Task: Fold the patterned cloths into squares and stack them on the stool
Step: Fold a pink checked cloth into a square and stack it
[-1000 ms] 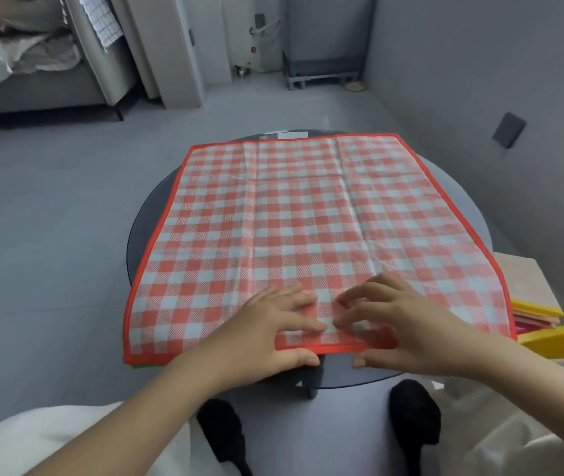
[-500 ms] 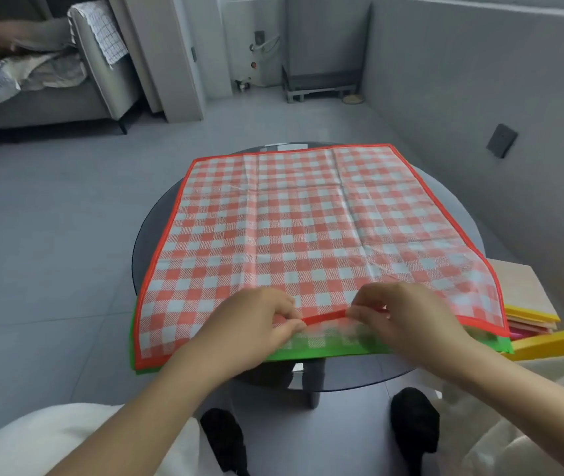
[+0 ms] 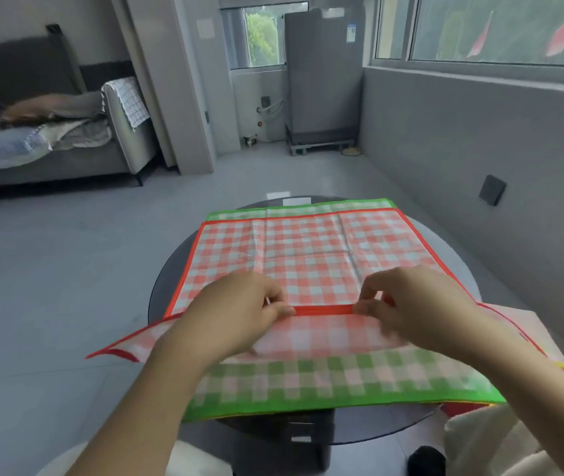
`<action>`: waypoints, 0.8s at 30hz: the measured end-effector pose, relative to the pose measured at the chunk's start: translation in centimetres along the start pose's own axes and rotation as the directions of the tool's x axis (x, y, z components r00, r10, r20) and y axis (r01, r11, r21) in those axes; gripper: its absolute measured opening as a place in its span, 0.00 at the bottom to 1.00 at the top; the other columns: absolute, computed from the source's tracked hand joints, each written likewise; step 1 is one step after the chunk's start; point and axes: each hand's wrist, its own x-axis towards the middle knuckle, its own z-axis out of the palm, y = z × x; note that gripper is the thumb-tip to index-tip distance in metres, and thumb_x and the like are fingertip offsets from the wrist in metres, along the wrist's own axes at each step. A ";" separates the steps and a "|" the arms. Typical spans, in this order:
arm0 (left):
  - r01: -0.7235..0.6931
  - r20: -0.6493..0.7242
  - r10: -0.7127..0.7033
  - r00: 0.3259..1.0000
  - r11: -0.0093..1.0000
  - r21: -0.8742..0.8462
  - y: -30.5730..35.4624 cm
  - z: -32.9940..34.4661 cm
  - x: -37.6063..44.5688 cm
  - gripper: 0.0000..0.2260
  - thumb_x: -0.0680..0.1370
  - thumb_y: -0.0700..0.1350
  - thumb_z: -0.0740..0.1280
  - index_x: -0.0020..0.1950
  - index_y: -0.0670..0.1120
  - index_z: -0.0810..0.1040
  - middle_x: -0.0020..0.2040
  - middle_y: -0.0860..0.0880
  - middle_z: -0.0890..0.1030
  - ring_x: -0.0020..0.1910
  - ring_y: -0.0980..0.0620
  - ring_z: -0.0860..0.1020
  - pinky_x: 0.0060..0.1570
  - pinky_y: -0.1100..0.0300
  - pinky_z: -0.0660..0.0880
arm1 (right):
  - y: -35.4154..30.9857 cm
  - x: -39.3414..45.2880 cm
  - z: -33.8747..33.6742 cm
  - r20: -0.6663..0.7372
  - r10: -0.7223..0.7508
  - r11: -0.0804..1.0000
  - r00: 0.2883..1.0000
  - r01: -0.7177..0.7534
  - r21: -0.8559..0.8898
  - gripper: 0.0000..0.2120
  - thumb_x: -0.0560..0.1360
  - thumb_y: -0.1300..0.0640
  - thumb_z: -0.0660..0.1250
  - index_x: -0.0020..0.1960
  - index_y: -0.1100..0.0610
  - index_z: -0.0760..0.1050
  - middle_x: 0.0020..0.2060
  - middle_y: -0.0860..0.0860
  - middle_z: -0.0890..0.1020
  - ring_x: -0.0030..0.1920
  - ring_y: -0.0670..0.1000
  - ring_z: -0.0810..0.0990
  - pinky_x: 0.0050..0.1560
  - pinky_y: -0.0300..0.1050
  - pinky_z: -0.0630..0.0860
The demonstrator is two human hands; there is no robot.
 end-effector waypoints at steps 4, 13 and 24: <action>-0.021 0.026 0.020 0.999 0.999 0.045 -0.3 -1.3 2.0 0.10 0.78 0.55 0.63 0.43 0.51 0.79 0.36 0.53 0.78 0.36 0.55 0.74 0.33 0.62 0.66 | 0.1 1.4 -1.3 -0.036 -0.036 0.995 0.999 0.032 -0.093 0.06 0.76 0.44 0.61 0.42 0.43 0.71 0.30 0.43 0.79 0.32 0.42 0.74 0.29 0.37 0.64; 0.005 -0.083 0.001 0.997 0.998 0.067 -3.2 3.3 10.2 0.12 0.81 0.51 0.59 0.41 0.47 0.72 0.39 0.51 0.75 0.39 0.49 0.74 0.36 0.58 0.66 | 3.3 10.4 3.3 -0.169 -0.038 0.998 0.985 0.030 -0.054 0.10 0.78 0.50 0.62 0.52 0.53 0.79 0.48 0.48 0.83 0.49 0.53 0.79 0.45 0.42 0.69; 0.038 -0.209 0.003 0.978 0.981 0.191 -6.2 9.8 13.4 0.11 0.83 0.46 0.52 0.57 0.46 0.71 0.56 0.50 0.74 0.55 0.49 0.71 0.58 0.57 0.66 | 5.9 13.7 9.7 -0.223 -0.012 1.000 0.975 0.009 -0.015 0.10 0.78 0.49 0.60 0.52 0.52 0.77 0.50 0.48 0.79 0.54 0.52 0.74 0.53 0.44 0.64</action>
